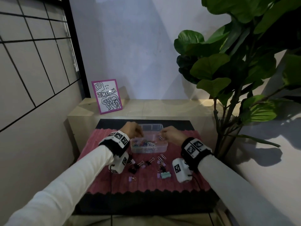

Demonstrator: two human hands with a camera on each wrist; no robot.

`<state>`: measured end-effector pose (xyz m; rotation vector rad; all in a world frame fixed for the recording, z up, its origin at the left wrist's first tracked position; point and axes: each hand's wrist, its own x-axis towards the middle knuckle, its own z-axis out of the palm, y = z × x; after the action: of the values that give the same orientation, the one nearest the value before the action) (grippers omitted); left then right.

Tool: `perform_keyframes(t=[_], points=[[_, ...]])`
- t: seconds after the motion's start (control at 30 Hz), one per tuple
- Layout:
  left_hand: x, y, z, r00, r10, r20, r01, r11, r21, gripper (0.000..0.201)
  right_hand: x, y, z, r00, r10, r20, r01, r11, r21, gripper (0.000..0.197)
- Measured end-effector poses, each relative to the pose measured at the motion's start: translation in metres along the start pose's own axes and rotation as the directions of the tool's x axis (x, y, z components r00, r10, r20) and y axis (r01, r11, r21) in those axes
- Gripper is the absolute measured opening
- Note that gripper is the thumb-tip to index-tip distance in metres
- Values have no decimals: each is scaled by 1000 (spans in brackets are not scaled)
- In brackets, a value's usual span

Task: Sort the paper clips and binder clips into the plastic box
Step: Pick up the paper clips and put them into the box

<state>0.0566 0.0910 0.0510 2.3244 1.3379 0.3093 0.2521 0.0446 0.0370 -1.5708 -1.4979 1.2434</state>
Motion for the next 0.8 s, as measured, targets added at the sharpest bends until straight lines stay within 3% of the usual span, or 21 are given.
perform_keyframes(t=[0.07, 0.13, 0.23, 0.3, 0.43, 0.53, 0.67, 0.8], points=[[-3, 1, 6, 1000, -9, 14, 8, 997, 73, 22, 1, -5, 2, 999, 2, 43, 9, 969, -246, 25], [-6, 3, 13, 999, -8, -40, 12, 994, 104, 28, -8, -9, -1, 997, -77, 20, 78, 907, -415, 30], [-8, 13, 25, 993, 55, -104, -44, 993, 109, 27, -32, -6, -13, 965, -260, -33, 205, 830, -519, 28], [-12, 29, 35, 986, 147, -81, -138, 985, 107, 23, -52, 2, -24, 948, -318, 11, 265, 770, -580, 23], [-17, 65, 62, 952, 284, 110, -296, 949, 111, 24, -90, 29, -33, 977, -210, 48, 193, 756, -626, 18], [-17, 72, 78, 936, 276, 220, -337, 882, 329, 30, -108, 46, -23, 982, -187, 14, 150, 737, -659, 19], [-25, 73, 87, 927, 264, 268, -374, 729, 574, 33, -109, 69, -4, 981, -193, -19, 125, 707, -696, 23], [-27, 69, 89, 919, 293, 263, -393, 703, 592, 32, -97, 78, 2, 986, -161, -35, 79, 647, -758, 31]])
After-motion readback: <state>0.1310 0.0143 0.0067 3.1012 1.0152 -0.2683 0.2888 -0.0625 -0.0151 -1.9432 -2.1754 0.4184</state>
